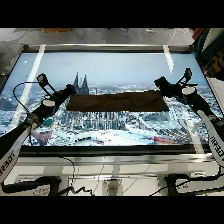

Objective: Fold the clothes and pants, and hang the long-sleeved shirts on hangers.

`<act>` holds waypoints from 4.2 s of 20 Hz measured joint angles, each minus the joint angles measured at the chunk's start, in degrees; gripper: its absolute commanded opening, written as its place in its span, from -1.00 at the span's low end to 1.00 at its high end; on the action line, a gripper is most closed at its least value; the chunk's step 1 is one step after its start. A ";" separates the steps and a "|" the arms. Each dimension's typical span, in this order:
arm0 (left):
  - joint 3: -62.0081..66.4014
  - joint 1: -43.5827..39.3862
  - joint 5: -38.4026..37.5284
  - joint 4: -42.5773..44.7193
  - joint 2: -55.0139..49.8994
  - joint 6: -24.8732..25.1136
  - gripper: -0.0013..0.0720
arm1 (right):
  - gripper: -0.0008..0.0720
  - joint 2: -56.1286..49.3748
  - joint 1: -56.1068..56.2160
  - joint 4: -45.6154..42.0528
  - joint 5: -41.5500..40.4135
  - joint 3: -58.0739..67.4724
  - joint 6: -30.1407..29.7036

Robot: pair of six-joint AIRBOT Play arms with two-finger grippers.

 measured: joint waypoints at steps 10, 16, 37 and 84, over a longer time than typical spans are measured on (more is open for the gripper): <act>0.02 22.34 -38.45 1.95 -2.14 -1.75 0.97 | 0.60 0.00 -0.07 -9.88 8.44 0.20 -0.11; 4.85 24.74 -53.90 3.80 -11.74 -2.40 0.97 | 0.60 0.00 0.11 -10.95 14.60 3.21 -2.95; 26.51 14.40 -73.00 26.58 -2.12 -4.59 -0.93 | -0.95 -1.33 18.16 -13.46 18.18 10.12 -2.49; 26.69 -27.93 -20.11 0.63 -5.33 -9.84 0.97 | -0.95 -3.82 -6.14 -37.48 38.07 10.21 0.31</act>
